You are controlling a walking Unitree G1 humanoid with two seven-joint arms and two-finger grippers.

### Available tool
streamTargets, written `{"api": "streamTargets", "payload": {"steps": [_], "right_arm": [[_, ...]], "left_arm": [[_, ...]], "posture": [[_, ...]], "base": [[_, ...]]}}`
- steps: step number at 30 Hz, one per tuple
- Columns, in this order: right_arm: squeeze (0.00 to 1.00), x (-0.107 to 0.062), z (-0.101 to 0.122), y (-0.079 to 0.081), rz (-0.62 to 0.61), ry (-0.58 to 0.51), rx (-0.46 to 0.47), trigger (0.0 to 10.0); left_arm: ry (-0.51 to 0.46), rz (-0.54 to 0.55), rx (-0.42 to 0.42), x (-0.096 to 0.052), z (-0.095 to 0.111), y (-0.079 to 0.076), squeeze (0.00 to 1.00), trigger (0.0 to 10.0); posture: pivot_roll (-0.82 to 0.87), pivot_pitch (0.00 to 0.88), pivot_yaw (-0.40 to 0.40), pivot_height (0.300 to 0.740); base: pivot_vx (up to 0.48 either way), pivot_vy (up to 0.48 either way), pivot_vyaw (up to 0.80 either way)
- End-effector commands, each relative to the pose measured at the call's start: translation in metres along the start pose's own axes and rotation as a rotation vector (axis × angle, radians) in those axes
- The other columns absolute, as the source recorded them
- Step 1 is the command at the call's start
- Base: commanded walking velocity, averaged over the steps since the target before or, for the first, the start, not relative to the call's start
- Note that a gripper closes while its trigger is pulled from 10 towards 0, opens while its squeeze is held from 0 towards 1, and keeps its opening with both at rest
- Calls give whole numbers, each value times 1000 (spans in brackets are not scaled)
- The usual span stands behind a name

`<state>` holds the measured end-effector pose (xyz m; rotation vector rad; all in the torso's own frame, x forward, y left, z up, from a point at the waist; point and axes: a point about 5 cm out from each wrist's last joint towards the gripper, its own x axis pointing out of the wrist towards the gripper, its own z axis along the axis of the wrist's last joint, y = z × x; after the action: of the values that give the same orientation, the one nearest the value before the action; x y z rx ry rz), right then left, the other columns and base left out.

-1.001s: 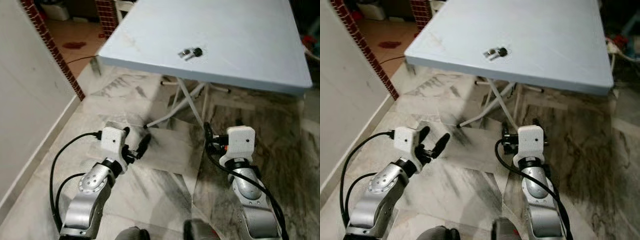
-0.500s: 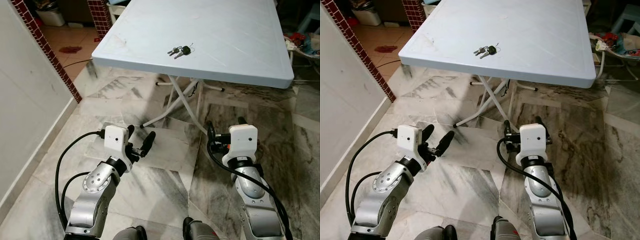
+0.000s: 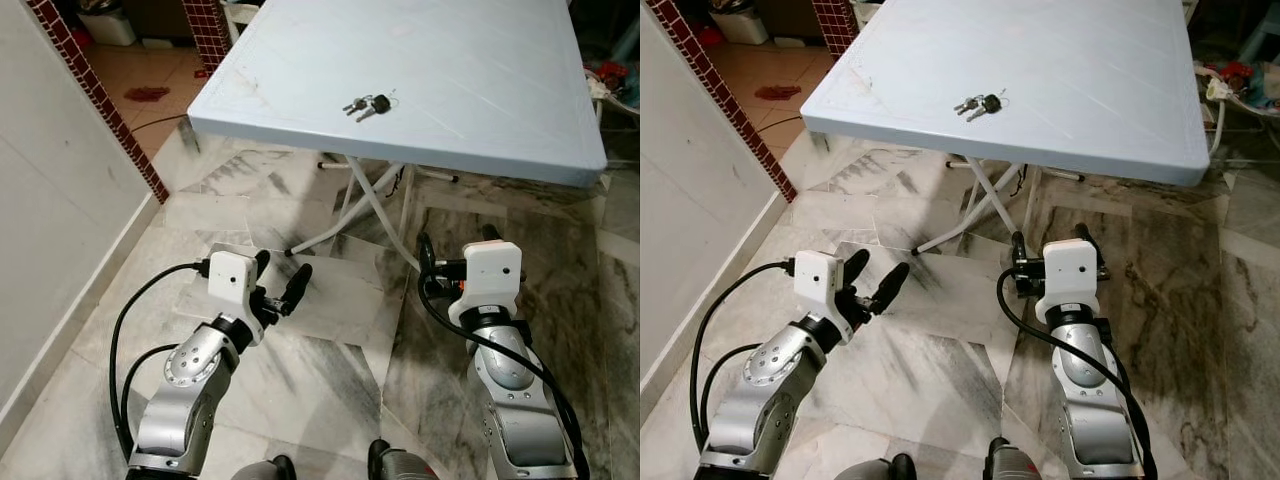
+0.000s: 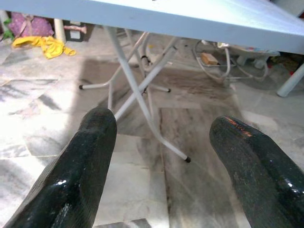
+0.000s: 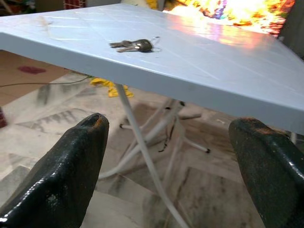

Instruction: Hang keys on a hook

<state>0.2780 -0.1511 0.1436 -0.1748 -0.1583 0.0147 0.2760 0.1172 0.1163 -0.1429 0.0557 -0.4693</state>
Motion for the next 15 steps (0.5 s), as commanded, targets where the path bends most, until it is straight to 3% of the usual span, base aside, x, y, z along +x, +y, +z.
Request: {"api": "streamTargets", "payload": {"steps": [1, 15], "right_arm": [[0, -1, 3, -2, -5, -15, -2, 10000], [0, 4, 4, -5, -14, -24, -4, 10000]], "left_arm": [[0, 4, 6, -2, 0, 0, 0, 10000], [7, -2, 15, -3, 0, 1, 0, 10000]], "posture": [[-59, 219, 81, 740], [-51, 220, 81, 740]], "base": [[398, 0, 0], [407, 0, 0]]}}
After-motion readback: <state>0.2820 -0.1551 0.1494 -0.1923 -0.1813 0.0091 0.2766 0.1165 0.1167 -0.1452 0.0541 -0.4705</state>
